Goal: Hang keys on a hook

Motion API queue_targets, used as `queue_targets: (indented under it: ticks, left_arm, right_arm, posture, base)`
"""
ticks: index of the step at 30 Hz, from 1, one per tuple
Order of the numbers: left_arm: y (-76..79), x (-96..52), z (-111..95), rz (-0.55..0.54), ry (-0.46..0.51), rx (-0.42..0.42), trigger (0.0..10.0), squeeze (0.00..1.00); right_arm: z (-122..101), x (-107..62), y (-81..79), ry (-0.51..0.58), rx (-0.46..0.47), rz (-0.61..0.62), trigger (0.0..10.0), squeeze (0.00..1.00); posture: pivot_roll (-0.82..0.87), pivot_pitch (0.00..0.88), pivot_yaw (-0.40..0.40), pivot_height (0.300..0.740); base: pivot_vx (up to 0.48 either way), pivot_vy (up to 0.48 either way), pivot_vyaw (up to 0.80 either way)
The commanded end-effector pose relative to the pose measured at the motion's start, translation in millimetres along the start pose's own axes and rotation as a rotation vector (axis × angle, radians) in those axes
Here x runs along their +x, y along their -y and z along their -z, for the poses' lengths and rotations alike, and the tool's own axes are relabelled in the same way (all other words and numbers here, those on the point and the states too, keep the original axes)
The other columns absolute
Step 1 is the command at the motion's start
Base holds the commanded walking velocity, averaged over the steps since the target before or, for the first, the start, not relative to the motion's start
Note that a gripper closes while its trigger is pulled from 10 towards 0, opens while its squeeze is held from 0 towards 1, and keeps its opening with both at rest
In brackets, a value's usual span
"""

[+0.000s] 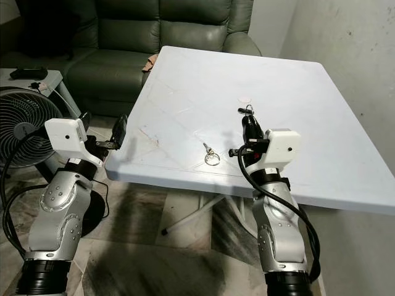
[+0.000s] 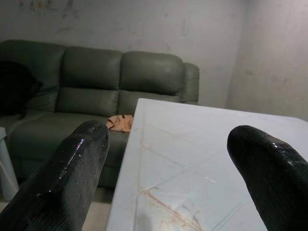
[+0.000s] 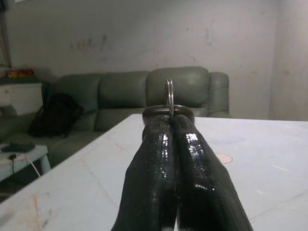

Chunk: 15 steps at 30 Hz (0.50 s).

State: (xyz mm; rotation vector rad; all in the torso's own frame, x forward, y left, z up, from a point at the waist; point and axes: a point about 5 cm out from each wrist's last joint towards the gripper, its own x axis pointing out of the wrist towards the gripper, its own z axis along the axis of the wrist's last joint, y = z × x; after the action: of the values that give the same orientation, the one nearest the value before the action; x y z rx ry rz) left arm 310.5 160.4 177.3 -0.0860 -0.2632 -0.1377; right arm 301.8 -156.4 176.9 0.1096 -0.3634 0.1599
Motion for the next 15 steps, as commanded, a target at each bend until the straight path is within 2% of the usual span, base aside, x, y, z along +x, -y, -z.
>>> queue_targets:
  ticks: [1,5,15]
  left_arm:
    - [-3.8,1.3,0,-0.015,-0.001,0.006,10.0,0.0]
    - [-7.8,0.9,2,-0.034,-0.012,-0.002,10.0,0.0]
    - [-13.8,7.8,5,-0.082,-0.022,-0.015,10.0,0.0]
  right_arm:
    - [6,0.6,4.3,-0.041,-0.025,0.027,10.0,0.0]
    - [16,2.1,4.1,-0.122,-0.047,0.043,10.0,0.0]
    - [17,10.2,0.7,-0.11,-0.049,0.047,10.0,0.0]
  posture:
    - [0.06,0.0,-0.021,0.74]
    - [0.07,0.0,-0.016,0.74]
    - [0.07,0.0,-0.015,0.74]
  base:
    - [0.0,0.0,0.0]
    - [0.0,0.0,-0.21]
    - [0.0,0.0,-0.74]
